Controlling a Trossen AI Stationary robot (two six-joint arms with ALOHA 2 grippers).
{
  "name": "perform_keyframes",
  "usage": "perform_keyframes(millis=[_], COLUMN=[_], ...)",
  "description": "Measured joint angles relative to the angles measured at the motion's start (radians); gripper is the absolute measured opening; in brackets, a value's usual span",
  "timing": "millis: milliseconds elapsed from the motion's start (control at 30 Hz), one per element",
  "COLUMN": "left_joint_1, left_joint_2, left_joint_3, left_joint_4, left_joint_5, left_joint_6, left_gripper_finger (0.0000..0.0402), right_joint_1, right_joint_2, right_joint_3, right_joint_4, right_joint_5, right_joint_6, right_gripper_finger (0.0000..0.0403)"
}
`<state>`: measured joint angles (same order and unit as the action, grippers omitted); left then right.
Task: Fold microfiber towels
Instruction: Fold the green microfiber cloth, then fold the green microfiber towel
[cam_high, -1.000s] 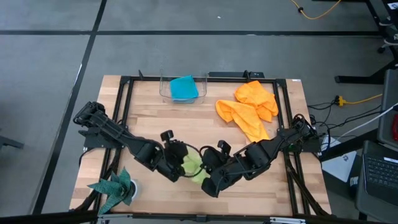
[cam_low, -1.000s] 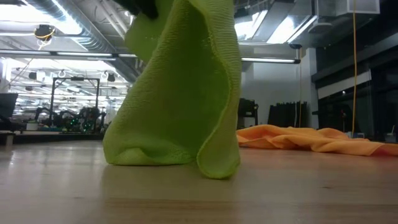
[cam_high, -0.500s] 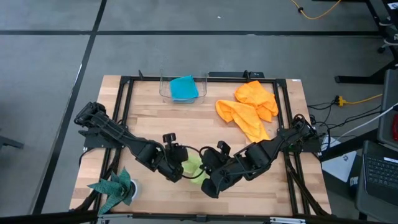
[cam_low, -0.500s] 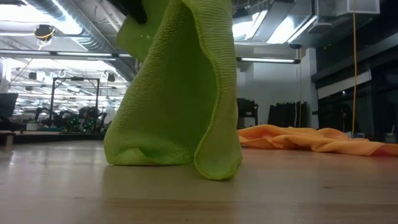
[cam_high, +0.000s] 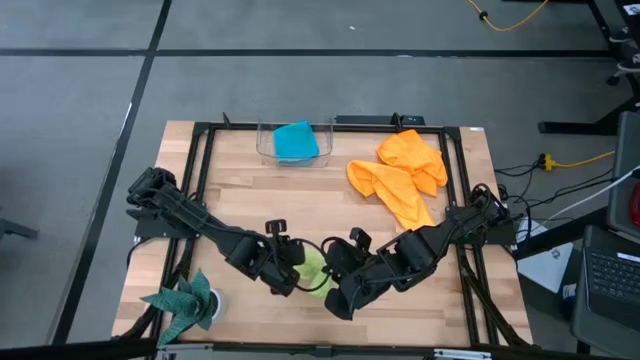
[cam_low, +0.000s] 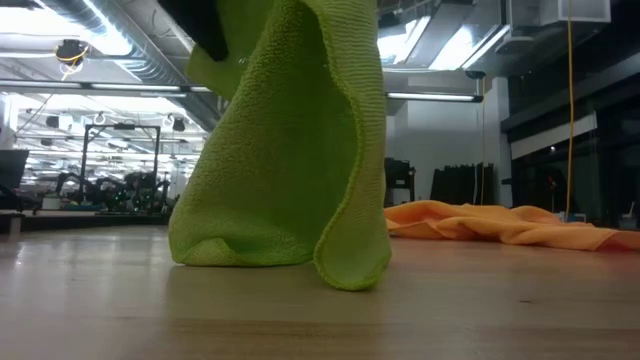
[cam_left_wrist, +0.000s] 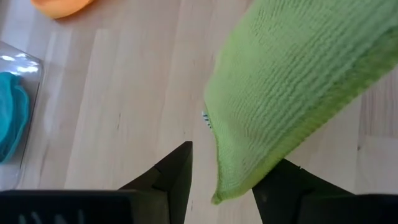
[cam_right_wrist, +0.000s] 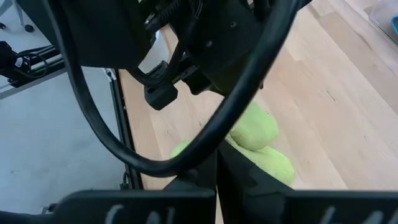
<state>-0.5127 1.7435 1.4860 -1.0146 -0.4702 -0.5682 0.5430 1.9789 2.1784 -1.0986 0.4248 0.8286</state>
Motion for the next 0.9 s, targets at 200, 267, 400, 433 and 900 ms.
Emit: perform_keyframes(millis=[200,267,400,433,900], left_joint_1=[0.003,0.004,0.004,0.004,-0.025], left_joint_2=[0.000,0.000,0.000,0.000,-0.024], left_joint_3=[0.000,0.000,0.000,0.000,0.097], left_joint_4=[-0.053,-0.074,-0.083,-0.083,-0.338], left_joint_5=[0.005,0.019,0.019,0.019,0.341], left_joint_6=[-0.007,-0.031,-0.063,-0.071,-0.248], left_gripper_finger=[0.0118,0.0086,0.0012,0.0008,0.0000], right_joint_1=[0.000,0.002,0.006,0.007,0.018], right_joint_2=[0.000,0.000,0.001,0.001,0.001], right_joint_3=[0.000,0.000,0.000,0.000,-0.112], right_joint_4=[0.002,0.002,0.003,0.003,0.011], right_joint_5=[0.001,0.001,0.001,0.000,-0.034], right_joint_6=[0.001,0.001,0.001,0.001,0.009], right_gripper_finger=[0.0000,0.0000,0.0000,0.0000,0.0044])
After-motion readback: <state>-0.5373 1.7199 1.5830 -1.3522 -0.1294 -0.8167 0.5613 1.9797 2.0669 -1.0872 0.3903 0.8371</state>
